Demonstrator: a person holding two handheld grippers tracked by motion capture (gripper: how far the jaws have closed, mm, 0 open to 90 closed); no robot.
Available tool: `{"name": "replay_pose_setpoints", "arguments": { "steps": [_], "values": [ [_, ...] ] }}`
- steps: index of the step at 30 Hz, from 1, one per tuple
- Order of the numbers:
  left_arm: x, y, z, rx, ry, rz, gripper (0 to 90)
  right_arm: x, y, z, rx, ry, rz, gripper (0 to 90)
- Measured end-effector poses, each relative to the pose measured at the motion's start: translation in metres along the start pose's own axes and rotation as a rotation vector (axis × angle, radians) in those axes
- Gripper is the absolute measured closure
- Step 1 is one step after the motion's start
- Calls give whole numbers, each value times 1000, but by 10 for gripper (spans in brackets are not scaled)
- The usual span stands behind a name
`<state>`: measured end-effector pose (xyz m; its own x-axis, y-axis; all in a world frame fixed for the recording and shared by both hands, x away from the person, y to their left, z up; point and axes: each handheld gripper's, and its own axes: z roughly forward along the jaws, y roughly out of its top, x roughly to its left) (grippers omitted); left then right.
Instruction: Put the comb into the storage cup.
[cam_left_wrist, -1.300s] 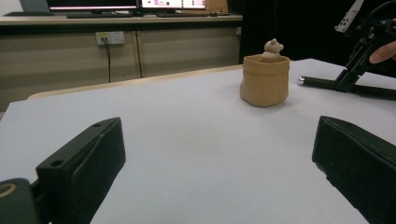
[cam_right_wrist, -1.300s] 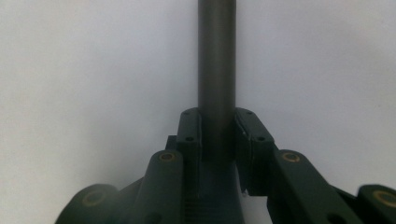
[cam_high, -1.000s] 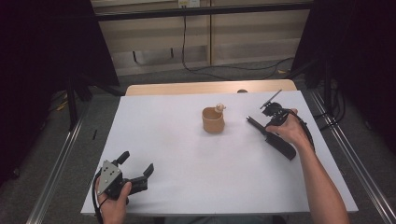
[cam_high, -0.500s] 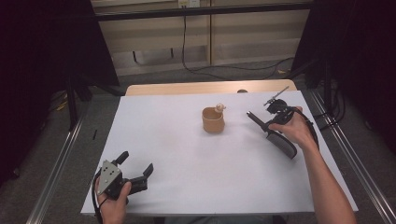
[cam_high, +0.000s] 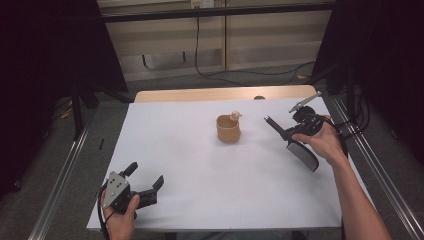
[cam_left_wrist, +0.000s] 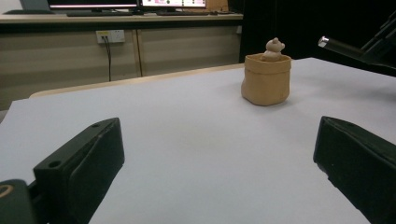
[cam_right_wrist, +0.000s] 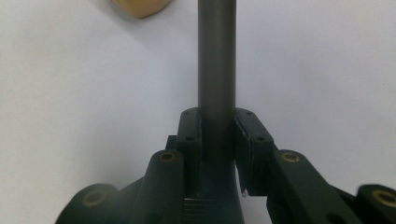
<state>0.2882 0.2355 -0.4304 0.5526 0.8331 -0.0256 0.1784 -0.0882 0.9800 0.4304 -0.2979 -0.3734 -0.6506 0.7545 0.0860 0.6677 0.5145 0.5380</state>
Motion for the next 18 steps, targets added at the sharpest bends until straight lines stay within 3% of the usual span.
{"name": "replay_pose_setpoints", "arguments": {
  "steps": [10, 18],
  "values": [
    [1, 0, 0, 6, -20, -5, 22, 11, -10, -12, -67, 28, -15, 731],
    [0, 1, 2, 22, -41, 5, 26, 23, -16, -16, -87, 57, -39, 732]
  ]
}}
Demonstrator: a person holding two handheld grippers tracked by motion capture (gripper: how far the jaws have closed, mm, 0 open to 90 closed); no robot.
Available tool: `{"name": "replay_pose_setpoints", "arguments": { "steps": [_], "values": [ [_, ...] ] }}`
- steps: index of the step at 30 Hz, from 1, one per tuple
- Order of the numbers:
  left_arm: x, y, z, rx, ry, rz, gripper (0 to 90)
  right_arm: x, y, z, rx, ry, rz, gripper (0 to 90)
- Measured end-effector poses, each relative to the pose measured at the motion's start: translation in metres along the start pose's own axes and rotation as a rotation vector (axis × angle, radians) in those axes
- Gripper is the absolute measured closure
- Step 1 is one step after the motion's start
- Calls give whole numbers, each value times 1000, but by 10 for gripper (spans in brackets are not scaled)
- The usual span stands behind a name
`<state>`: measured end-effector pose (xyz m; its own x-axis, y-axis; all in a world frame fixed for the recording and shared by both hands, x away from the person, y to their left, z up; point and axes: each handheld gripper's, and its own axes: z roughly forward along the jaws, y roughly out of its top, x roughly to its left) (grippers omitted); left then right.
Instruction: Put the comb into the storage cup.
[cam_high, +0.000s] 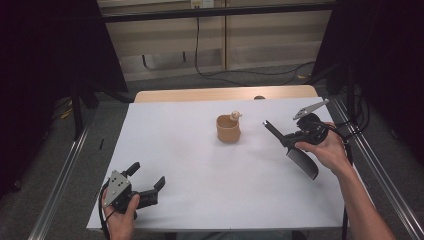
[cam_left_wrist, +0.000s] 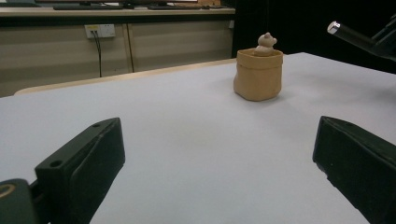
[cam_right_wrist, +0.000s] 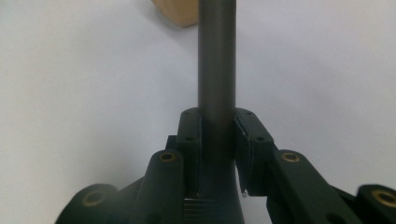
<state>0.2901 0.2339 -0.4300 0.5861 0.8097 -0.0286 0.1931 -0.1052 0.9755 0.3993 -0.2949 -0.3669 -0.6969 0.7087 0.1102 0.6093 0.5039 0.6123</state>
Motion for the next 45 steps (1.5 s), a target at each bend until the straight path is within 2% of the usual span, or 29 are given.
{"name": "replay_pose_setpoints", "arguments": {
  "steps": [7, 11, 14, 18, 22, 24, 28, 31, 34, 36, 41, 44, 45],
  "values": [
    [-1, 1, 2, 6, -32, -11, 30, 12, -1, -3, -37, 37, -19, 731],
    [-3, 4, 2, 8, -48, 1, 35, 24, 0, -3, -22, 56, -54, 731],
    [-3, 5, 5, 16, -77, -8, 43, 32, 1, -3, -25, 68, -70, 731],
    [-4, 5, 6, 27, -112, 6, 45, 39, 3, -1, -23, 87, -92, 732],
    [-4, 6, 6, 26, -141, -10, 48, 45, 5, 5, -4, 122, -106, 732],
    [-4, 7, 7, 42, -153, 8, 48, 49, 7, 8, 6, 127, -115, 731],
    [-7, 9, 8, 43, -173, 21, 52, 58, 11, 12, 11, 161, -141, 731],
    [-10, 10, 10, 58, -177, 59, 51, 64, 13, 15, 15, 181, -154, 731],
    [-12, 11, 11, 64, -217, 47, 52, 71, 16, 18, 29, 186, -172, 731],
    [-13, 13, 11, 71, -226, 54, 52, 76, 17, 20, 36, 196, -188, 731],
    [-18, 16, 10, 73, -304, 86, 31, 85, 21, 22, 43, 211, -216, 731],
    [-20, 19, 12, 79, -312, 103, 27, 88, 23, 24, 47, 224, -221, 732],
    [-21, 20, 13, 84, -328, 91, 27, 89, 23, 25, 51, 229, -225, 732]
  ]
}}
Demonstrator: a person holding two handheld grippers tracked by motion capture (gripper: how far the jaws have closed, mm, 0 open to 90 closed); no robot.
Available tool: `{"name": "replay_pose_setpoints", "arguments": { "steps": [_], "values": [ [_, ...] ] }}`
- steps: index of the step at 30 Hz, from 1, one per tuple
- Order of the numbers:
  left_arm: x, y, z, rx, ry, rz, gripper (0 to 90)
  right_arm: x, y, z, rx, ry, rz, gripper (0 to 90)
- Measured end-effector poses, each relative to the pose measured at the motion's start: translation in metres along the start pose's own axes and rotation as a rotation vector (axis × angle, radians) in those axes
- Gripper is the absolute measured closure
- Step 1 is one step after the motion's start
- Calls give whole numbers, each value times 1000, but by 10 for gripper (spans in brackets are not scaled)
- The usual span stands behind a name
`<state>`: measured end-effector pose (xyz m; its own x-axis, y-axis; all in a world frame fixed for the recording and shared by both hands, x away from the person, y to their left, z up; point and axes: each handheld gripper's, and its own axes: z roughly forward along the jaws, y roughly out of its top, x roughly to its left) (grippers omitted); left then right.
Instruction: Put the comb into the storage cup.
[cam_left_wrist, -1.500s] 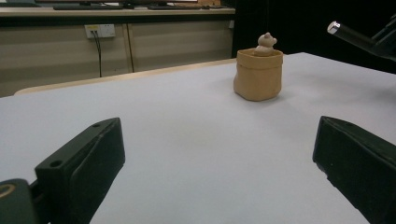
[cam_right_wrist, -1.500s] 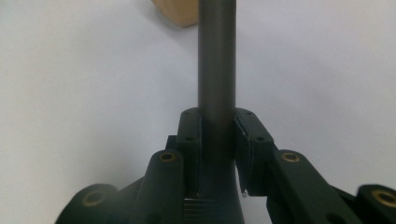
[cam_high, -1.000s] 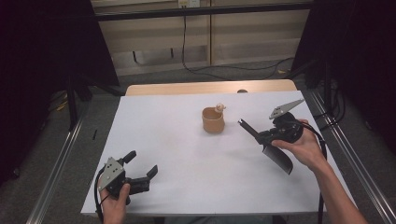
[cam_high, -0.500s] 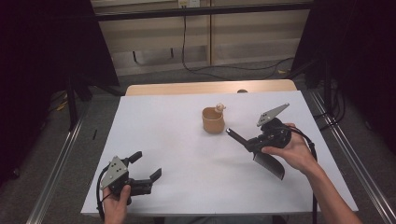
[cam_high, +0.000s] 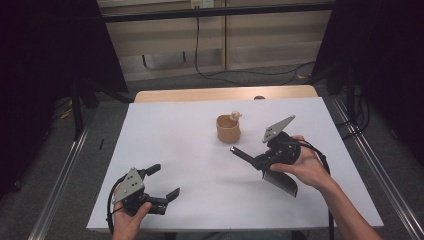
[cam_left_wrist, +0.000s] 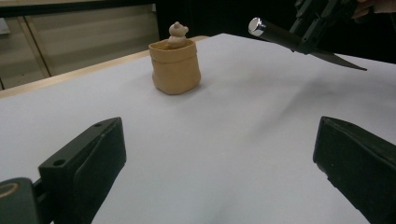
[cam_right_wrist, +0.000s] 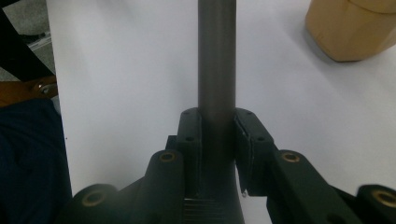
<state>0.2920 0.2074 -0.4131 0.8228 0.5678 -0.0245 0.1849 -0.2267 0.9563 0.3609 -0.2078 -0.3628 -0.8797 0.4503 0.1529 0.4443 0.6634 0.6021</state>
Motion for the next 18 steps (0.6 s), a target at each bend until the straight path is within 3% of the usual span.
{"name": "replay_pose_setpoints", "arguments": {
  "steps": [7, 10, 14, 18],
  "values": [
    [-6, 4, 18, 45, -42, 44, 28, 3, 3, 14, 41, 21, -2, 731],
    [-10, 8, 23, 51, -64, 60, 27, 7, 9, 17, 67, 21, -23, 732],
    [-14, 13, 29, 55, -90, 75, 21, 9, 14, 23, 57, 51, -47, 731],
    [-18, 18, 36, 64, -121, 107, 24, 10, 16, 37, 94, 71, -62, 731]
  ]
}}
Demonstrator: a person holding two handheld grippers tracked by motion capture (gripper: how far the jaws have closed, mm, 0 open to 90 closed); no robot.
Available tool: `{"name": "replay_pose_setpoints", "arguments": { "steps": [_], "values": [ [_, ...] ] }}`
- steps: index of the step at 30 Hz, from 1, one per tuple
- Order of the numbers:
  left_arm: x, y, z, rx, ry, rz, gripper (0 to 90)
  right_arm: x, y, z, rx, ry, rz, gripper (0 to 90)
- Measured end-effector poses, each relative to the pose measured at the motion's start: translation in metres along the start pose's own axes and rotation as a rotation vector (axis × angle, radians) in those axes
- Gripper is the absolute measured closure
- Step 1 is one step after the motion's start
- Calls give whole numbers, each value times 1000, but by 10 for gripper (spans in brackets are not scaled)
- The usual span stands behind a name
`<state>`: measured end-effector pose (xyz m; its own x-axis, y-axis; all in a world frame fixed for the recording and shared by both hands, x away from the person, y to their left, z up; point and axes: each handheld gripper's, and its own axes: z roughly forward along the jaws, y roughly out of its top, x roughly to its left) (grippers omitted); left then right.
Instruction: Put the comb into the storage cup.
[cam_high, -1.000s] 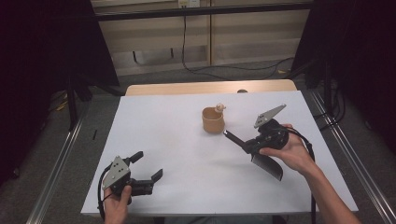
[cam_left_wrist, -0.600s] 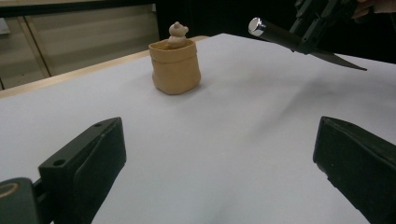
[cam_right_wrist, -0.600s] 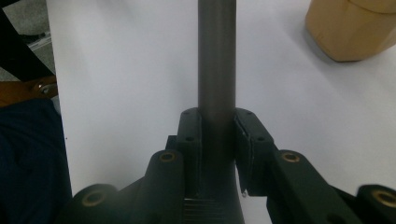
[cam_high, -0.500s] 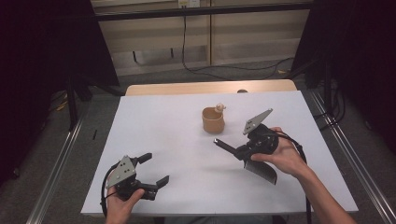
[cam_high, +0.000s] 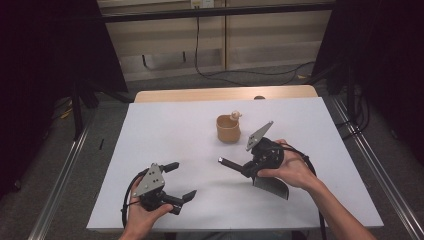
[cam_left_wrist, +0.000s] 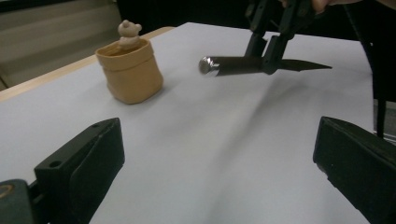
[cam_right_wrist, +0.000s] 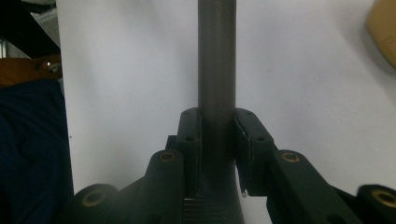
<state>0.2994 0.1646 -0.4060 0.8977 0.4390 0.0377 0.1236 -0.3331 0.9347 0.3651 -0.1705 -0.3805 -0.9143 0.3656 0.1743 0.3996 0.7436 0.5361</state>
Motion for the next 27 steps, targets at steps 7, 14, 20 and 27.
{"name": "replay_pose_setpoints", "arguments": {
  "steps": [7, 14, 20, 27],
  "values": [
    [-2, 8, 10, 21, -43, 20, 23, 5, 10, 5, 19, 14, -22, 732],
    [3, 13, 23, 60, -80, 37, 29, 9, 15, 13, 27, 42, -37, 732],
    [6, 16, 36, 132, -104, 72, 26, 10, 20, 19, 74, 56, -52, 732],
    [-1, 23, 42, 171, -151, 138, 43, 12, 23, 23, 90, 81, -85, 731]
  ]
}}
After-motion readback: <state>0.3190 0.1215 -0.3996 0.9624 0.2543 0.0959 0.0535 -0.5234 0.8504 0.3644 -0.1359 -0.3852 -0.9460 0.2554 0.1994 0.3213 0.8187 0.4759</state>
